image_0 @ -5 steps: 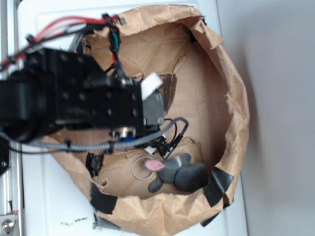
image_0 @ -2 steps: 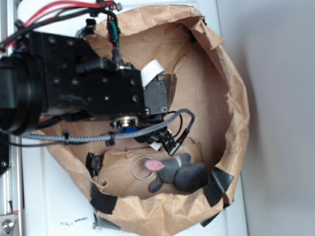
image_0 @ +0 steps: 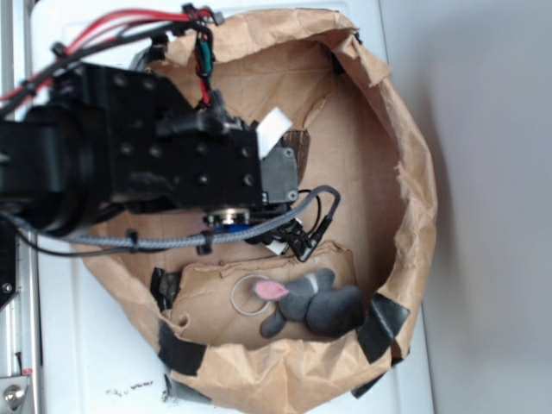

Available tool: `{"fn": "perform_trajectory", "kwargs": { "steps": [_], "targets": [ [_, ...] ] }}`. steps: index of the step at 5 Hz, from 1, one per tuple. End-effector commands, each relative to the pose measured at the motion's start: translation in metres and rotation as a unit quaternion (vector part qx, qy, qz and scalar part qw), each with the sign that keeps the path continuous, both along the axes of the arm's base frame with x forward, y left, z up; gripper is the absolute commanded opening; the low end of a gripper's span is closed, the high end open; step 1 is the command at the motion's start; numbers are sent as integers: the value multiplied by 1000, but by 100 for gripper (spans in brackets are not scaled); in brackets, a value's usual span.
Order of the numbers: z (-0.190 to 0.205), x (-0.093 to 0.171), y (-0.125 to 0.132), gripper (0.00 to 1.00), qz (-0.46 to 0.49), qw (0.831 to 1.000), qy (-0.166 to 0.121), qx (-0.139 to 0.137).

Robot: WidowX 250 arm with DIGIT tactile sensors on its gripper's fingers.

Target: Grab the blue sponge.

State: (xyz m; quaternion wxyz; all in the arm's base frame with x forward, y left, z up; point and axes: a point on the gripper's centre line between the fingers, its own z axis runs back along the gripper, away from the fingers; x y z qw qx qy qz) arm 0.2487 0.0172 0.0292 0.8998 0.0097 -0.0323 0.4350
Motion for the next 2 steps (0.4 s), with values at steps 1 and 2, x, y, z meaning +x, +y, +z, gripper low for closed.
{"fn": "perform_trajectory", "kwargs": {
  "steps": [1, 2],
  "targets": [
    [2, -1, 5, 16, 2, 999, -28, 20],
    [4, 0, 7, 0, 8, 999, -29, 19]
  ]
}}
